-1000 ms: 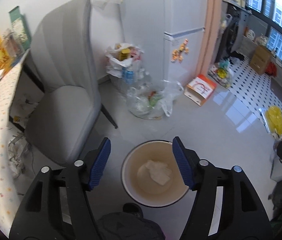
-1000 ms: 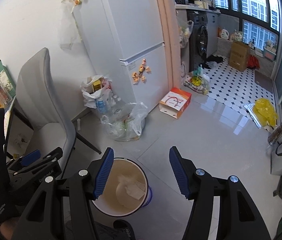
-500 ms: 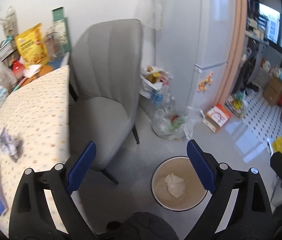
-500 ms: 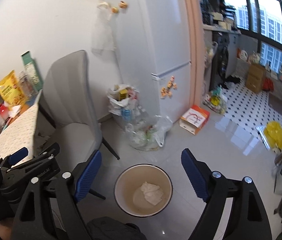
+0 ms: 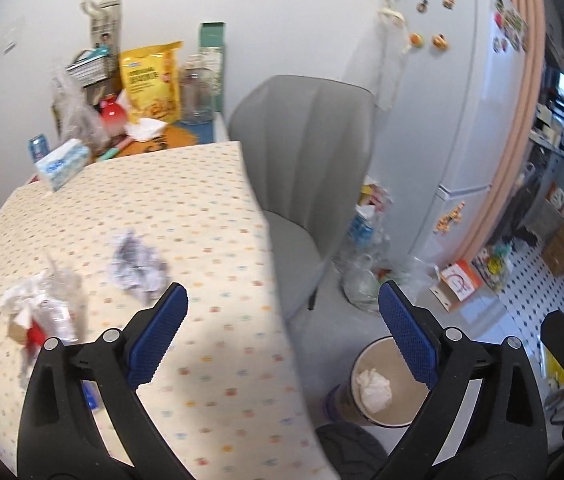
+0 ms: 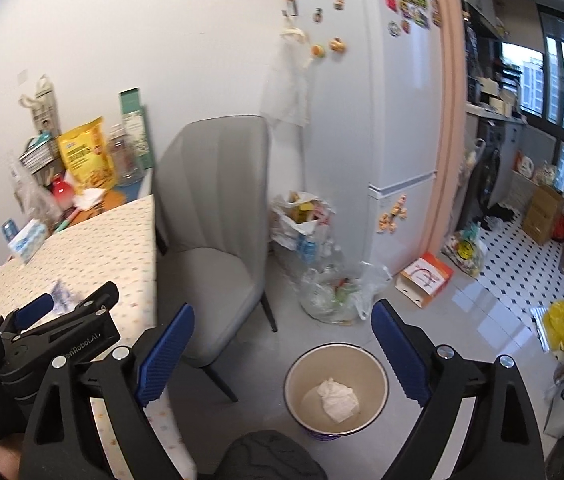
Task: Collect trash
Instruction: 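Move both tools back over the table toward the remaining trash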
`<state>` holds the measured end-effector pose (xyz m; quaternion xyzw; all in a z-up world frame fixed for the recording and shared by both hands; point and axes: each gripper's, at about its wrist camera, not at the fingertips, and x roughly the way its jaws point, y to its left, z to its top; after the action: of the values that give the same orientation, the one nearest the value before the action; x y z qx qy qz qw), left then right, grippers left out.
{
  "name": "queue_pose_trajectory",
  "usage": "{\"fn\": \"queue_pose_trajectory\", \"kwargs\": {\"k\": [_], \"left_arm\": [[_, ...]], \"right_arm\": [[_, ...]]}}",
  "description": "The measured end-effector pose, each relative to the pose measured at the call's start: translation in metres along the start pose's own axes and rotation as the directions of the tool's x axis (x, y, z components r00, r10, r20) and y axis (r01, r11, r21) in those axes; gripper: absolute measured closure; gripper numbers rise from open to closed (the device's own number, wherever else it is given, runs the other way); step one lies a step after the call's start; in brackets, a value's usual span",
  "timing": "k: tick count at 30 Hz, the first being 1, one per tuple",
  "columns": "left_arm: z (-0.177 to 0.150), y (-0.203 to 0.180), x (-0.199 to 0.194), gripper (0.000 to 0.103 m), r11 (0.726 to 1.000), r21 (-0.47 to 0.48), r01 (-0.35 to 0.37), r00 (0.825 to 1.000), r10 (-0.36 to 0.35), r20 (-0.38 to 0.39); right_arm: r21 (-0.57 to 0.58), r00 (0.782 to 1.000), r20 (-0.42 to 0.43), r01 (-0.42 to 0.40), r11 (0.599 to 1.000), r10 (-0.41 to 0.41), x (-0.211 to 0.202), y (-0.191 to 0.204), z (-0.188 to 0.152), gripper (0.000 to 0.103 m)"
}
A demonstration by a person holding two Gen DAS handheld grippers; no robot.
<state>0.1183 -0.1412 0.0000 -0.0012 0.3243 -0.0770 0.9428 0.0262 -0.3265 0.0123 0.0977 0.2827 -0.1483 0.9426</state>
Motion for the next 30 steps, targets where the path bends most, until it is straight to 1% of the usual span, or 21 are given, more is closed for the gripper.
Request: {"fn": "queue_pose_trajectory", "kwargs": {"k": [5,10,13,14,19,22,25,30], "left_arm": [[-0.006,0.041,-0.012,0.008,0.999,-0.037,-0.039,0.999,0.039,0.009],[-0.010,0.074,-0.024,0.008,0.995,-0.063,-0.082,0.996,0.083,0.016],[-0.012,0.093,-0.032,0.007,0.991,-0.080,-0.110,0.993,0.112,0.022],[-0.012,0.100,-0.035,0.006,0.989,-0.090,-0.117,0.992,0.120,0.024],[-0.022,0.134,-0.049,0.006,0.979,-0.128,-0.161,0.985,0.166,0.034],[-0.028,0.154,-0.056,0.006,0.973,-0.151,-0.175,0.983,0.181,0.031],[-0.035,0.176,-0.064,0.006,0.963,-0.178,-0.201,0.977,0.210,0.037],[-0.046,0.206,-0.068,0.006,0.951,-0.203,-0.233,0.970,0.242,0.017]], "right_arm": [[-0.032,0.999,0.003,-0.032,0.999,0.032,-0.011,0.036,-0.005,0.015],[-0.070,0.998,-0.001,-0.066,0.995,0.067,-0.018,0.070,-0.010,0.015],[-0.085,0.996,-0.002,-0.087,0.993,0.087,-0.021,0.083,-0.012,0.015],[-0.091,0.995,-0.002,-0.096,0.991,0.096,-0.022,0.089,-0.014,0.015],[-0.116,0.991,-0.006,-0.133,0.984,0.133,-0.026,0.114,-0.019,0.012],[-0.129,0.988,-0.012,-0.156,0.979,0.156,-0.028,0.132,-0.025,0.012],[-0.140,0.984,-0.027,-0.180,0.974,0.178,-0.029,0.145,-0.031,0.010],[-0.156,0.976,-0.055,-0.217,0.964,0.210,-0.029,0.168,-0.043,0.009]]}}
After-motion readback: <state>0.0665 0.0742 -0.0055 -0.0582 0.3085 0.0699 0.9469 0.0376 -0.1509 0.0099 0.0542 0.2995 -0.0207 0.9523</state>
